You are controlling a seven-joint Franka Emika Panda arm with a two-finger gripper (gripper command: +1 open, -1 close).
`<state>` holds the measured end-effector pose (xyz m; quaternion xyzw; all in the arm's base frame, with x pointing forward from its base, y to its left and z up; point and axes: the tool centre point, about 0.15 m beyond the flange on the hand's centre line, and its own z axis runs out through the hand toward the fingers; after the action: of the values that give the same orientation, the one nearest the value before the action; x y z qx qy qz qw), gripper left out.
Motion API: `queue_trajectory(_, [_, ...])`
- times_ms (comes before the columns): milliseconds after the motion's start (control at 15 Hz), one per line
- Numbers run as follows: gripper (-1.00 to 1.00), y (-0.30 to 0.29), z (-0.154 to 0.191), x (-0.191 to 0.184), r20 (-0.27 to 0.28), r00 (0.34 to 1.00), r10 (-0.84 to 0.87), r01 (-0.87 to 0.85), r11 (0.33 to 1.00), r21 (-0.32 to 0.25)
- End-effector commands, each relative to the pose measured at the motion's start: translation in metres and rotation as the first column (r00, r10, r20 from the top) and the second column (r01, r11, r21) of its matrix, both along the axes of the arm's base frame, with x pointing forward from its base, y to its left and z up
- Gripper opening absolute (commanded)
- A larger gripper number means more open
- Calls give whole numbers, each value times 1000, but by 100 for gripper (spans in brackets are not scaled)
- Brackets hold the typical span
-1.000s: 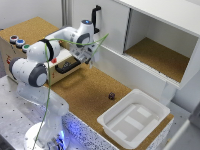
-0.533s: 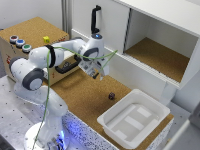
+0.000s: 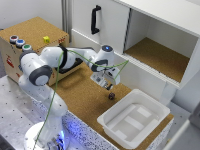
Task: Lift the purple block
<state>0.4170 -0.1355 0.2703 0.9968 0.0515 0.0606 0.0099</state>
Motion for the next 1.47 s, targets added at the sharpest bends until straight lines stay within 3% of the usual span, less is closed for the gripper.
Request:
queue_trajectory(0, [100, -25, -38, 34, -115, 992, 57, -65, 995, -70])
queue_trajectory(267, [100, -32, -62, 28, -154, 985, 73, -85, 994, -73])
queue_trajectory(933, [100, -39, -72, 7, -125, 991, 46, -48, 999, -15])
queue_trajectory(1000, [-100, -40, -73, 6, -127, 991, 42, -44, 999, -14])
queue_trajectory(1400, [-100, -35, -78, 3, -130, 991, 31, -33, 999, -12])
